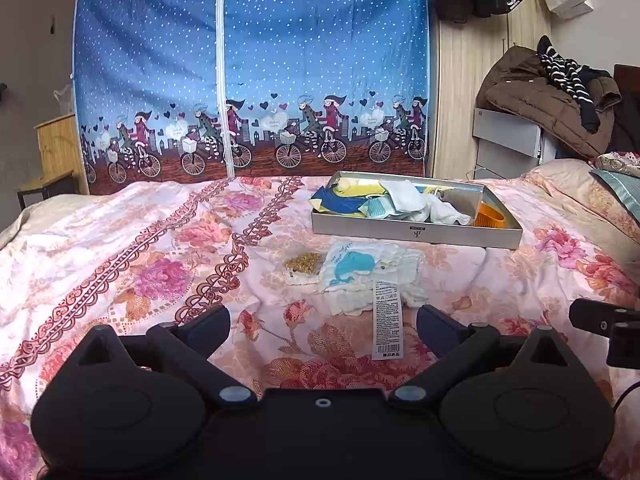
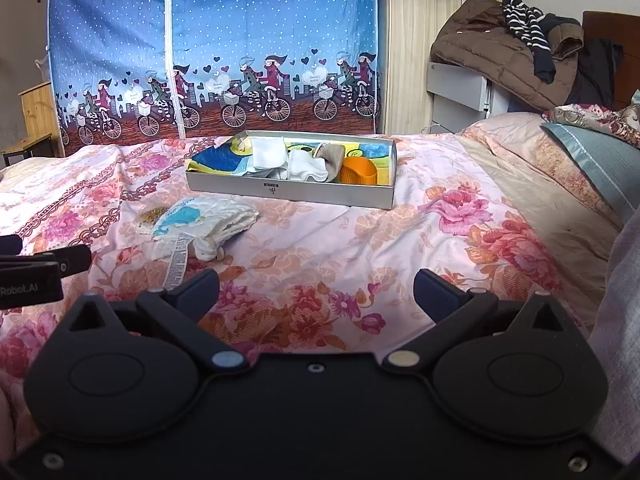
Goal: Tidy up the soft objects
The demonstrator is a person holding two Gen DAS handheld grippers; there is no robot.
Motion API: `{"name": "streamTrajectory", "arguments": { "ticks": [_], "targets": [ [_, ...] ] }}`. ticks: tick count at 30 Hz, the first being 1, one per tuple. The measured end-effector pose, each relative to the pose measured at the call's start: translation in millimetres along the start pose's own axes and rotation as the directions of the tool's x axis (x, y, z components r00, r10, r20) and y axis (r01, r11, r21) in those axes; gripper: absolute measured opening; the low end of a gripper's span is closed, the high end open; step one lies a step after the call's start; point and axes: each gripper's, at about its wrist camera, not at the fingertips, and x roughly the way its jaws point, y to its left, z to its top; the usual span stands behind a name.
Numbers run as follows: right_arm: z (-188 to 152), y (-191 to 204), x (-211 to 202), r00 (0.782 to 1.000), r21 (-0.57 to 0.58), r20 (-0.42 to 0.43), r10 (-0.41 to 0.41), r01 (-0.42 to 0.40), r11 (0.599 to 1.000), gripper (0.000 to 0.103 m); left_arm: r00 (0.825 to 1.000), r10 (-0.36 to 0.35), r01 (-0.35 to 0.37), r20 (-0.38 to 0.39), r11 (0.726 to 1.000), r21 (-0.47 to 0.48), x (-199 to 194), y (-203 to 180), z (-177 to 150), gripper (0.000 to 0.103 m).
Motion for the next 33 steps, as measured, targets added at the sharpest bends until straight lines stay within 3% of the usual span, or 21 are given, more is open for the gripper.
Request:
{"name": "streamTrajectory", "arguments": {
  "ticks": [6, 13, 22, 27, 33],
  "targets": [
    [7.2, -0.9, 20.7, 0.996, 0.021, -0.049, 0.070, -0.069, 0.997, 0.103, 1.000, 0.005, -0.005, 0.002, 0.999, -0.047, 16.2, 6.1, 2.7, 0.100],
    [19.5, 17.4, 78.6, 0.986, -0.064, -0.087, 0.139, -0.145, 0.987, 0.103, 1.000, 0.023, -0.023, -0.008, 0.997, -0.071, 64.2, 12.1, 10.9, 0.100],
    [39.4, 54.0, 127.1, 0.968, -0.146, -0.066, 0.244, -0.251, 0.957, 0.103, 1.000, -0.015, 0.017, 0.013, 0.990, -0.137, 120.1, 33.9, 24.7, 0.099],
    [42.3, 81.7, 150.8, 0.948, -0.208, -0.089, 0.304, -0.316, 0.926, 0.103, 0.998, -0.067, 0.070, 0.023, 0.970, -0.232, 148.0, 51.9, 36.1, 0.098],
    [36.0, 97.4, 170.0, 0.924, -0.225, -0.138, 0.355, -0.379, 0.898, 0.102, 0.999, -0.052, 0.043, -0.017, 0.947, -0.320, 163.0, 69.0, 32.4, 0.098]
  ]
}}
